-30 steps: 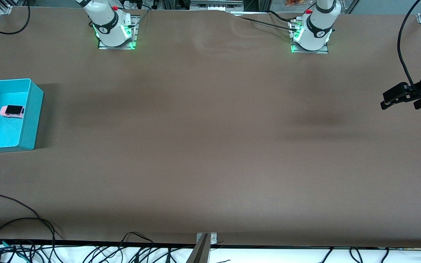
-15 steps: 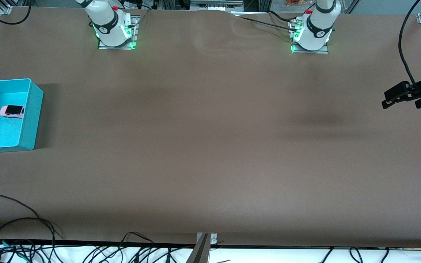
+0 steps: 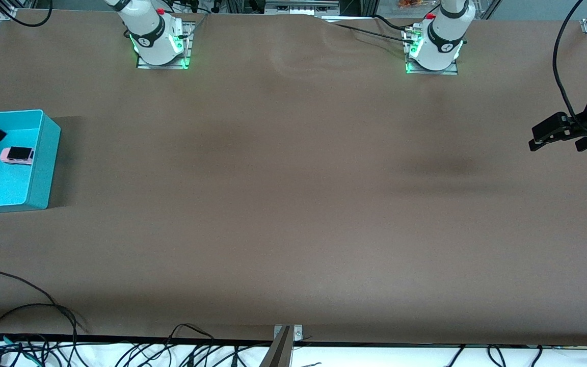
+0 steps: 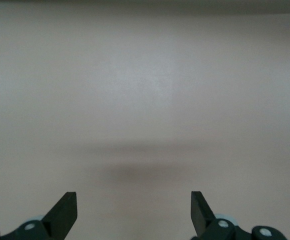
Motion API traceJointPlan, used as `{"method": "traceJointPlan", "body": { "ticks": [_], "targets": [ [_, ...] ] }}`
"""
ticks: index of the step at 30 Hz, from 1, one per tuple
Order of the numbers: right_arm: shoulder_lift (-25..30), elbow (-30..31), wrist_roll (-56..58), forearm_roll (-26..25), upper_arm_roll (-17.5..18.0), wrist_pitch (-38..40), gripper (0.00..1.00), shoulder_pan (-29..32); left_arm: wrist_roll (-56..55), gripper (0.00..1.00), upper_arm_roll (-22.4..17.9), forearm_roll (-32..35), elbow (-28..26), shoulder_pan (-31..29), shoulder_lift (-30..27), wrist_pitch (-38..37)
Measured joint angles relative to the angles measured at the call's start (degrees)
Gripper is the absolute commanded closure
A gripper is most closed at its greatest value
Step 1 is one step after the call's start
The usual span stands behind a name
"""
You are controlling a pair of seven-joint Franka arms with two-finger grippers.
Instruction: Wind and store pink jeep toy
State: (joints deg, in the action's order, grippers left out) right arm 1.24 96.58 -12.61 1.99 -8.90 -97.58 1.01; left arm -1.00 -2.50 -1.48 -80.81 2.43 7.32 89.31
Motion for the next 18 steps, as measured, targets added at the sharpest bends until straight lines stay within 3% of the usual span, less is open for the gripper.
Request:
{"method": "traceJointPlan", "body": {
  "ticks": [8, 18],
  "targets": [
    [2.2, 3.5, 4.7, -5.6, 4.6, -1.4, 0.00, -0.1, 0.0, 0.00, 0.3, 0.0, 0.1, 0.1, 0.0, 0.8],
    [2.0, 0.4, 8.6, -6.6, 6.0, 4.1, 0.00, 0.0, 0.0, 0.00, 0.0, 0.0, 0.2, -0.1, -0.3, 0.7]
  ]
}}
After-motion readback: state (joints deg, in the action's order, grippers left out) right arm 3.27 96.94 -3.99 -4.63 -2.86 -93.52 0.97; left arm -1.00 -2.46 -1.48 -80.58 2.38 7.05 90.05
